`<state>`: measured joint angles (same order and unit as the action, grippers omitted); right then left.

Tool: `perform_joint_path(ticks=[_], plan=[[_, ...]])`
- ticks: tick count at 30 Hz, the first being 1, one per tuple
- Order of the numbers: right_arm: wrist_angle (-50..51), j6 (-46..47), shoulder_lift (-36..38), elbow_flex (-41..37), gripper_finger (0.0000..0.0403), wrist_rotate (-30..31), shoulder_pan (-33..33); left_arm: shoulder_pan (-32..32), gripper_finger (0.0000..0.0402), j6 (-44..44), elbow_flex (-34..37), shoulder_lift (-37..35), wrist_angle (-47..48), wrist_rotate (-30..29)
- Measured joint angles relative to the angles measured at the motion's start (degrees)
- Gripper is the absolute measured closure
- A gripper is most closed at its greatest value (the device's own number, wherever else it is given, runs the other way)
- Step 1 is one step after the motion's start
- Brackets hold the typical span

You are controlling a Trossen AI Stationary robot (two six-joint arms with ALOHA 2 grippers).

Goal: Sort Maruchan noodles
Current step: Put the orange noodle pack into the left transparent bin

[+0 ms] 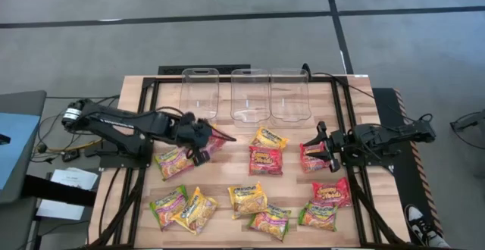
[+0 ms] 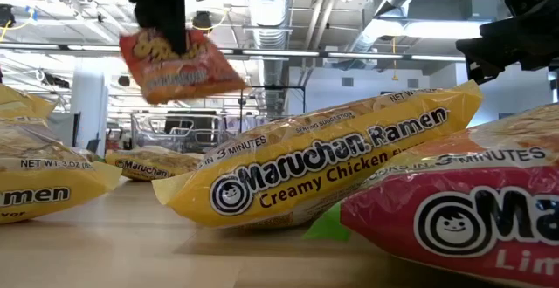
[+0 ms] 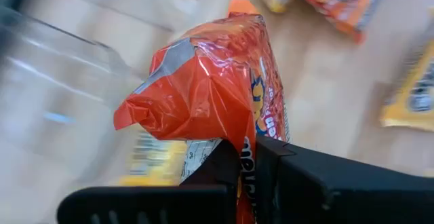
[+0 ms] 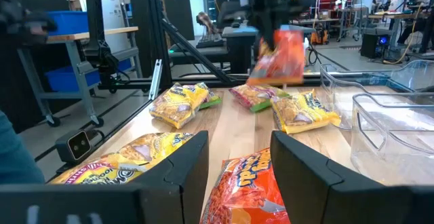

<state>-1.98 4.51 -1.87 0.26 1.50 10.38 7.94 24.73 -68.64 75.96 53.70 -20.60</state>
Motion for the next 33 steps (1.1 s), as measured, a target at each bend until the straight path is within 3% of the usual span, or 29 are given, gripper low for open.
perform_joint_path(ticks=[7, 13, 21, 28, 33], plan=[[0.0, 0.0, 0.0, 0.0, 0.0221, 0.0, 0.0, -5.1, 0.0401, -11.1, -6.9, 0.0, 8.4, -13.4], [0.0, 0.0, 0.0, 0.0, 0.0221, 0.0, 0.0, -14.3, 0.0401, -26.4, -8.7, 0.0, 8.0, -17.4], [0.0, 0.0, 0.0, 0.0, 0.0221, 0.0, 0.0, -27.7, 0.0401, -45.1, -8.7, 0.0, 5.2, -16.8], [0.0, 0.0, 0.0, 0.0, 0.0221, 0.0, 0.0, -37.8, 0.0401, -66.6, -8.7, 0.7, -2.1, -6.2], [0.0, 0.0, 0.0, 0.0, 0.0221, 0.0, 0.0, -44.0, 0.0401, -75.5, -8.7, 3.5, -4.4, -3.3]])
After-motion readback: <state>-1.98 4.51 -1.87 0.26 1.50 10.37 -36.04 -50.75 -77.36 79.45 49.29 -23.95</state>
